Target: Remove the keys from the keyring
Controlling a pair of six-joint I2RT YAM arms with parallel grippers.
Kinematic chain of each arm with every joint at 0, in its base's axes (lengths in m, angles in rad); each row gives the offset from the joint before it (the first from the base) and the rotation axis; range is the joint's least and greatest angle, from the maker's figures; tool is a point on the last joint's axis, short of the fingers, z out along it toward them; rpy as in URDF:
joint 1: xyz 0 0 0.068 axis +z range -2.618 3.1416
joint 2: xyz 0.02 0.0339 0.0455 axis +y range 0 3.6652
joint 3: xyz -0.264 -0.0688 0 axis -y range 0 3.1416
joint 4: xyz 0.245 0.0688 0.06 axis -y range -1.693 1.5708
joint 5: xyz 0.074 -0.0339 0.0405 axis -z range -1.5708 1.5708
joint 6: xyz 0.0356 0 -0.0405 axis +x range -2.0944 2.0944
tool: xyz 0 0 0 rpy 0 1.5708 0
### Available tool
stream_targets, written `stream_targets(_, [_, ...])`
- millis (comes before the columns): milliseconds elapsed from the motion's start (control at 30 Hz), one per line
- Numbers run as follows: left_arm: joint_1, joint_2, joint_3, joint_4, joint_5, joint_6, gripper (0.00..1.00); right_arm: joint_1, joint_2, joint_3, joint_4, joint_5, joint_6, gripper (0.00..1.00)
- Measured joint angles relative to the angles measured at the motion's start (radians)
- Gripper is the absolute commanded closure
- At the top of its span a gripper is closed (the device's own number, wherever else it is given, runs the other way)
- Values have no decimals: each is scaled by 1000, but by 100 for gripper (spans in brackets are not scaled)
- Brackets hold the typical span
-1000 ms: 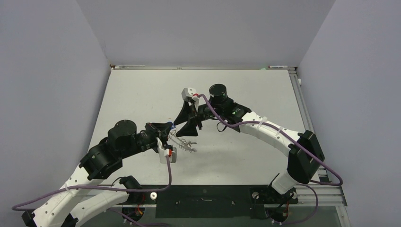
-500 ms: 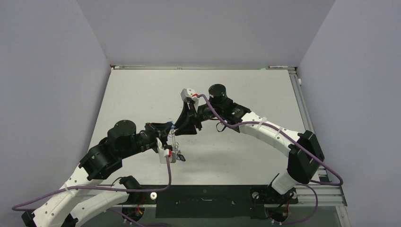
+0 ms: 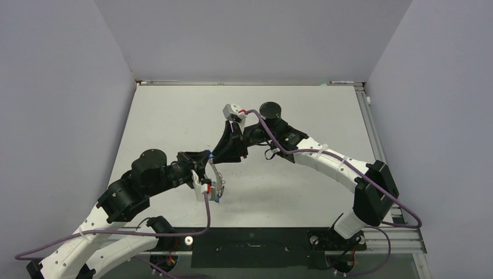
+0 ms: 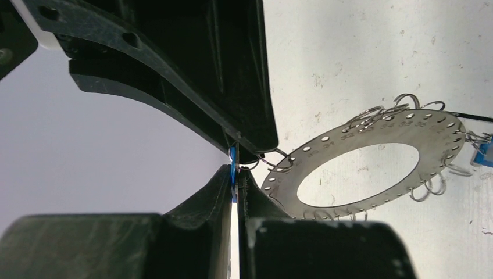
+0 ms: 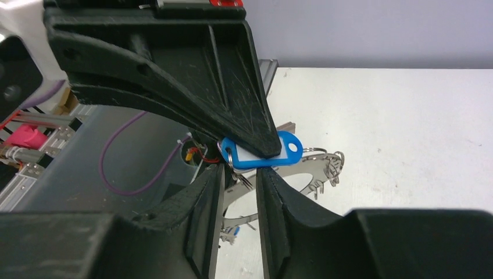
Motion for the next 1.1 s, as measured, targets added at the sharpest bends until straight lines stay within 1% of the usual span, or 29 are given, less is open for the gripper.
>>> stream_targets(67, [0,-4,-5,1,-2,1,100,0,0,-1,31,-6,28,76])
stream_targets(133, [0,-6,-5,4,-2,0,100,0,1,-7,51,-8,47,76])
stream_targets(167, [0,-7,-5,3,-2,0,100,0,1,-8,56,-8,51,75])
stream_targets(233, [0,-8,-5,4,-4,-1,100,0,1,-11,61,-9,54,68])
stream_targets(333, [0,-7,-5,4,-5,-2,100,0,1,-12,60,-13,49,63])
stream_targets(600, [0,-6,-5,4,-4,-23,100,6,2,-13,55,-18,33,57])
stream_targets(767, [0,-7,-5,5,-3,-31,100,6,4,-29,45,-22,12,55])
stream_targets(867, [0,-10,-5,5,-3,-37,100,6,5,-34,31,-24,-4,59])
stream_targets(1000, [0,-17,-5,5,-3,-42,100,6,5,-36,22,-24,-14,66])
stream_targets(1100, [0,-18,-5,5,-3,-45,100,6,5,-38,22,-24,-19,68])
